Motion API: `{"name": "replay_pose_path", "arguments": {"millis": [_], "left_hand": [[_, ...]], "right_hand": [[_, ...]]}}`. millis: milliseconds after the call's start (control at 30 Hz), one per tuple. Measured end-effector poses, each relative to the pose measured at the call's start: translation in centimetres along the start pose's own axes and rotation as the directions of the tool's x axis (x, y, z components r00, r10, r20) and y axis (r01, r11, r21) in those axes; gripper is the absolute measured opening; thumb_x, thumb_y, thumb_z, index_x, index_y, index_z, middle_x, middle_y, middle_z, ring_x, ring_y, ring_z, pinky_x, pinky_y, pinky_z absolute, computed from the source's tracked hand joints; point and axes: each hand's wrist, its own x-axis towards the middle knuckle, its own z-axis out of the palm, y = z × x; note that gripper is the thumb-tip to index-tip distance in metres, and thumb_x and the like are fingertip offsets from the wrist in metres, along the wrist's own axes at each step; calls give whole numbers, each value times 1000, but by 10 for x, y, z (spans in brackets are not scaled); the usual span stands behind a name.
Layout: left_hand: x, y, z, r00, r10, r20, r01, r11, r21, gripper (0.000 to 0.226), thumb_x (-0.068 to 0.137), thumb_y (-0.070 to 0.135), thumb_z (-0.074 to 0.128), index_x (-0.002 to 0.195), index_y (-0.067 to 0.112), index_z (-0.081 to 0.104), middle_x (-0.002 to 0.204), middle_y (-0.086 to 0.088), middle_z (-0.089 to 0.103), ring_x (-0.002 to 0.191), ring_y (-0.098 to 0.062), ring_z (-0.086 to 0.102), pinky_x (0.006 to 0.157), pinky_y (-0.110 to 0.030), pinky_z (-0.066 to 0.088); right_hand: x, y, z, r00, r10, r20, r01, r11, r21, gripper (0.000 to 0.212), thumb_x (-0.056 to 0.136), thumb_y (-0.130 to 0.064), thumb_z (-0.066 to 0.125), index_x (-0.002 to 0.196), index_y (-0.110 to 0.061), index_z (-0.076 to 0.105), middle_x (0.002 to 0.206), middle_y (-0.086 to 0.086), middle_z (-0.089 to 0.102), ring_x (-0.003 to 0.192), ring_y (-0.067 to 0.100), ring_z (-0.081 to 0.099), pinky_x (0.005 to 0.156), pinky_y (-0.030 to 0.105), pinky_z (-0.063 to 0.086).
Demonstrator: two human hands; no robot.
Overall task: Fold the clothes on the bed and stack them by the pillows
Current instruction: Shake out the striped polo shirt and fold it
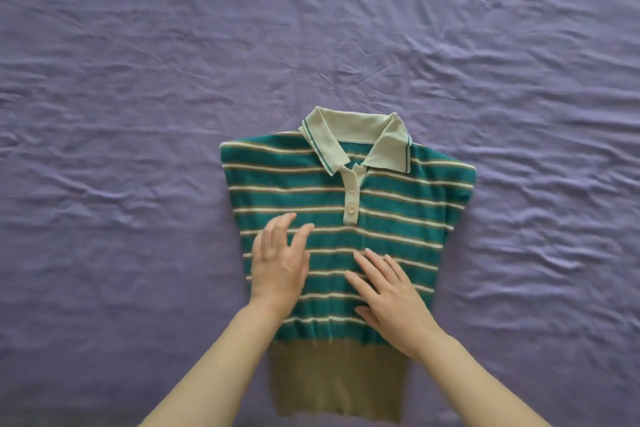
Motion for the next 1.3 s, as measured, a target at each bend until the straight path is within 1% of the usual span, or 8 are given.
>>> {"name": "replay_pose_path", "arguments": {"millis": [133, 300, 533, 667, 767, 1067, 1167, 1300], "left_hand": [[-69, 18, 14, 963, -126, 238, 151, 984, -90, 45, 69, 13, 81, 112, 11, 67, 120, -16, 58, 115, -37, 55, 92, -49, 48], [-113, 12, 16, 942, -276, 193, 292, 954, -60, 47, 68, 20, 82, 111, 12, 64, 122, -17, 52, 118, -37, 49, 97, -50, 44], [-131, 27, 8, 661, -704, 260, 729, 519, -446, 75, 82, 10, 71, 144, 11, 30, 142, -16, 30, 125, -30, 40, 105, -37, 34], [-138, 25, 11, 479, -745, 465, 865, 312, -392, 36, 81, 21, 73, 108, 3, 56, 107, -15, 64, 106, -35, 57, 90, -40, 46], [-141, 19, 6, 504, -676, 537, 858, 322, -400, 32, 82, 32, 72, 88, 2, 61, 92, -12, 67, 95, -35, 60, 85, -44, 50], [-91, 14, -54, 622, -507, 596, 709, 42, -704, 31, 91, 6, 59, 119, 12, 47, 100, -10, 67, 87, -19, 64, 71, -32, 53], [-51, 11, -73, 642, -618, 454, 652, 128, -747, 48, 80, 14, 74, 118, 22, 45, 93, -4, 63, 79, -13, 63, 58, -28, 50], [16, 10, -80, 615, -536, 579, 631, -105, -768, 16, 84, 12, 70, 98, 15, 62, 93, -8, 65, 73, -16, 63, 45, -25, 49]], "right_hand": [[-52, -12, 20, 996, 68, -62, -63, 995, 76, 53, 66, -25, 83, 116, -18, 67, 129, 9, 59, 122, 28, 54, 98, 46, 44], [-91, -20, 37, 989, 90, -117, -78, 991, 106, 46, 57, -9, 86, 100, -17, 72, 122, 14, 62, 116, 32, 58, 91, 43, 51], [-118, -42, 44, 822, 567, -43, -531, 793, 297, 64, 72, -21, 80, 130, -18, 55, 131, 19, 50, 115, 34, 53, 90, 45, 48], [-113, -51, 40, 777, 626, 62, -582, 679, 447, 63, 90, -23, 59, 145, -27, 29, 122, 5, 54, 102, 24, 55, 89, 34, 44], [-105, -50, 26, 810, 586, 0, -486, 672, 558, 53, 90, -15, 57, 139, -22, 41, 99, 2, 58, 91, 22, 55, 83, 35, 44], [-72, -20, -43, 610, 786, 94, -310, 128, 942, 22, 86, -2, 60, 99, -20, 59, 108, 7, 56, 88, 4, 55, 74, 11, 42], [-46, -1, -66, 542, 825, 157, -193, -60, 979, 19, 84, -1, 64, 98, -14, 60, 106, 8, 61, 91, 11, 56, 74, 15, 43], [7, 26, -93, 547, 760, 350, -1, -417, 909, 11, 87, 0, 60, 93, -9, 61, 92, 11, 63, 75, 16, 62, 55, 19, 52]]}}
